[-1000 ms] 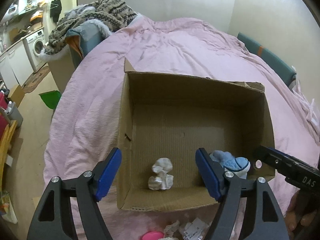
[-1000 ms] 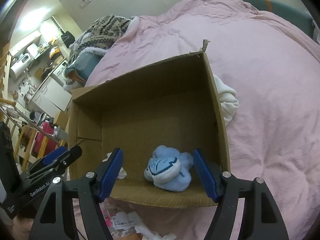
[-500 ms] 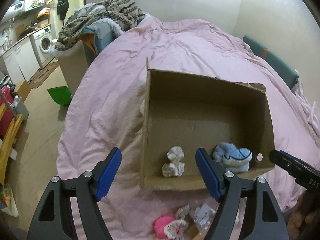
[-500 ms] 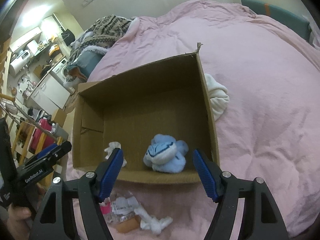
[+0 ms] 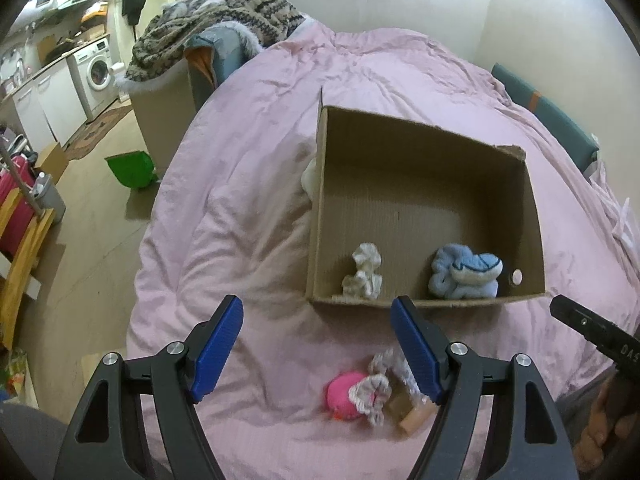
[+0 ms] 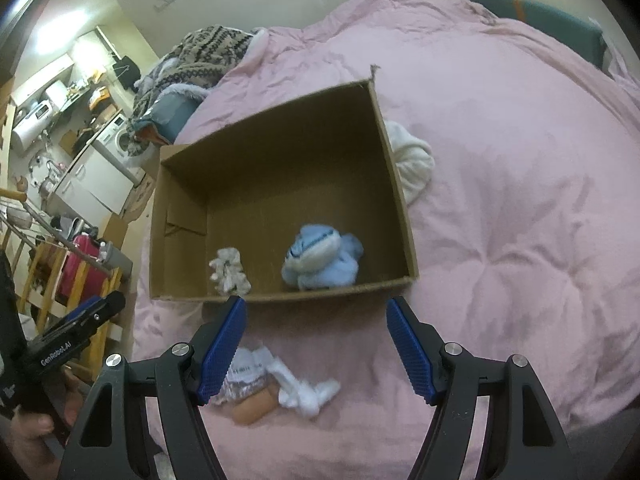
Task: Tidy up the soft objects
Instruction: 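Grasp the white sock with the right tool while the left tool grasps the lace scrunchie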
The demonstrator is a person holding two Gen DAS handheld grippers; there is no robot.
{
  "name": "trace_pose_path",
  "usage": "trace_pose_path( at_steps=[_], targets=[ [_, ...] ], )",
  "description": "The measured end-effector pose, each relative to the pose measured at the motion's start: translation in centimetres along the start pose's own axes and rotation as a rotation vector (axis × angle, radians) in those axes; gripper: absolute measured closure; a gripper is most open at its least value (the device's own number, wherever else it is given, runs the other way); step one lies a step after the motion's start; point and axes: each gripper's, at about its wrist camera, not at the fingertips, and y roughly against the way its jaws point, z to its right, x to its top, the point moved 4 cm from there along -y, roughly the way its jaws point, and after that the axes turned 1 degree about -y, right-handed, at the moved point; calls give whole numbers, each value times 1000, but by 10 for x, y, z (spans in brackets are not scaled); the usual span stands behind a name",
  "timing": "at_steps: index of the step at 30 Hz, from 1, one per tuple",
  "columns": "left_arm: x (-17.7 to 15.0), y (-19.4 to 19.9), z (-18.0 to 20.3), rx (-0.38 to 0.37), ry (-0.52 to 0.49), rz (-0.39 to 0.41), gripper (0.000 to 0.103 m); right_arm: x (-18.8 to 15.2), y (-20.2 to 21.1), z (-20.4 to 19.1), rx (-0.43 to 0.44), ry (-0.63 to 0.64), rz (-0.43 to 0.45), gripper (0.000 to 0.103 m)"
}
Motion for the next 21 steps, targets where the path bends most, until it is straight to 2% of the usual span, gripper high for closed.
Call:
trace_pose_path(
  at_steps=[3, 6, 10, 13, 18, 21],
  targets=[
    [-4, 0, -3, 11, 14, -5, 29, -7, 1, 1, 9, -9, -19, 26],
    [-6, -1, -4, 23, 20, -12, 29, -13, -4, 7, 63, -55, -60, 26],
    [-9, -8, -6, 41, 35, -42, 29, -23, -22, 16, 76, -116, -147, 26],
    [-11, -14, -8, 37, 55, -66, 29, -35, -43, 22, 107, -179, -251, 27],
    [-14, -24, -12, 36, 76, -100, 29, -54, -79, 9, 146, -191, -405, 42],
    [-15, -29, -15, 39, 93, -126, 29, -61, -94, 0, 114, -151, -453, 43]
  ],
)
